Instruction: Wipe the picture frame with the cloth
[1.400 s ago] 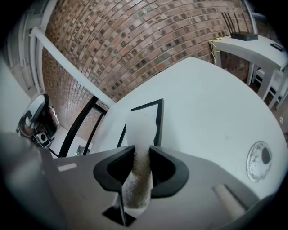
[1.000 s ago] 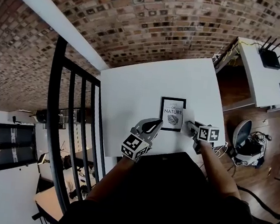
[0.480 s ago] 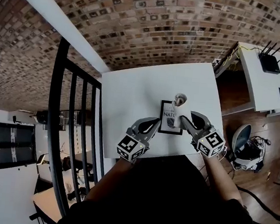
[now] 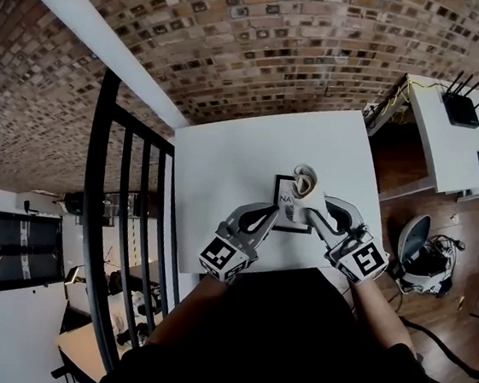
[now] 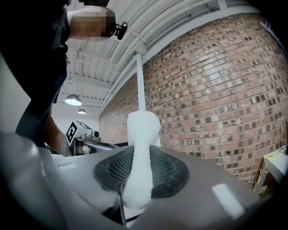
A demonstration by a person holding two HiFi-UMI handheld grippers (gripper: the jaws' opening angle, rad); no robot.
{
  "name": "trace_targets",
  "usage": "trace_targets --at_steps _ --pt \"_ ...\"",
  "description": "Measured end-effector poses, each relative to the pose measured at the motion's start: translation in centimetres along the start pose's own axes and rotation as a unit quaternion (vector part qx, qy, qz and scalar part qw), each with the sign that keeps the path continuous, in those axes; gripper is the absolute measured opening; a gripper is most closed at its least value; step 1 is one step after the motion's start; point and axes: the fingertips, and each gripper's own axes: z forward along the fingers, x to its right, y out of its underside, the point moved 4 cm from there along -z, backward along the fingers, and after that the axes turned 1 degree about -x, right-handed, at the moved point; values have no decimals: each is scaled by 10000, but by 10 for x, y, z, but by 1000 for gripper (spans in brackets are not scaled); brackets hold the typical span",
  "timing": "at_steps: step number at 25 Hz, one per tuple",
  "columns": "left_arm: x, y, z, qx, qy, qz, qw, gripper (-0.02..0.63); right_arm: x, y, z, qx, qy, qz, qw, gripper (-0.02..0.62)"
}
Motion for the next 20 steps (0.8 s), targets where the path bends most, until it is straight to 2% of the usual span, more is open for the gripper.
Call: trace_targets --at_steps 20 --pt "-6 7 6 -122 21 -129 9998 0 -4 0 3 -161 -15 -218 9996 100"
